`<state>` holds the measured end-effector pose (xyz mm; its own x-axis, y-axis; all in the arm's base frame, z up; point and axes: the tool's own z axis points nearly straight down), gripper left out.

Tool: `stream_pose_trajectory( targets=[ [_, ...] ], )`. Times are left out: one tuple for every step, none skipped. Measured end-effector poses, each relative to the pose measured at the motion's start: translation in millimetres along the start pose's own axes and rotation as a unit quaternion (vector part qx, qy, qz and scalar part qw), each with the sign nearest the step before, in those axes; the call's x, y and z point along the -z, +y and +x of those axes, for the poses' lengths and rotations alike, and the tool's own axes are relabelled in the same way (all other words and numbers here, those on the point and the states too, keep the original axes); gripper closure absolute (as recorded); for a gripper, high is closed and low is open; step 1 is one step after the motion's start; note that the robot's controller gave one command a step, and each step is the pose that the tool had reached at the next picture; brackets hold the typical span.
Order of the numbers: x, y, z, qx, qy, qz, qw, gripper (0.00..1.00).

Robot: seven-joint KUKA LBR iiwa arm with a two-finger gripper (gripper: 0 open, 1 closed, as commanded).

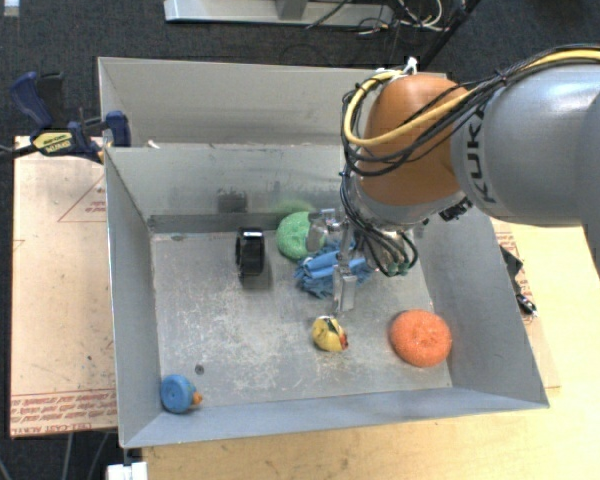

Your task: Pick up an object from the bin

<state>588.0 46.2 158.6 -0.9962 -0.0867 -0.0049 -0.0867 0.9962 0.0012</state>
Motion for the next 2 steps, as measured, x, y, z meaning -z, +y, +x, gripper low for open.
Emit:
stream_pose_trajectory(
  targets=[
    [-21, -16, -17.2, 0.064, -0.0010, 0.000, 0.9980, 0.00],
    [-83, -47, -53.6, 0.008, -0.0076, 0.000, 0.9999, 1.00]
  ],
)
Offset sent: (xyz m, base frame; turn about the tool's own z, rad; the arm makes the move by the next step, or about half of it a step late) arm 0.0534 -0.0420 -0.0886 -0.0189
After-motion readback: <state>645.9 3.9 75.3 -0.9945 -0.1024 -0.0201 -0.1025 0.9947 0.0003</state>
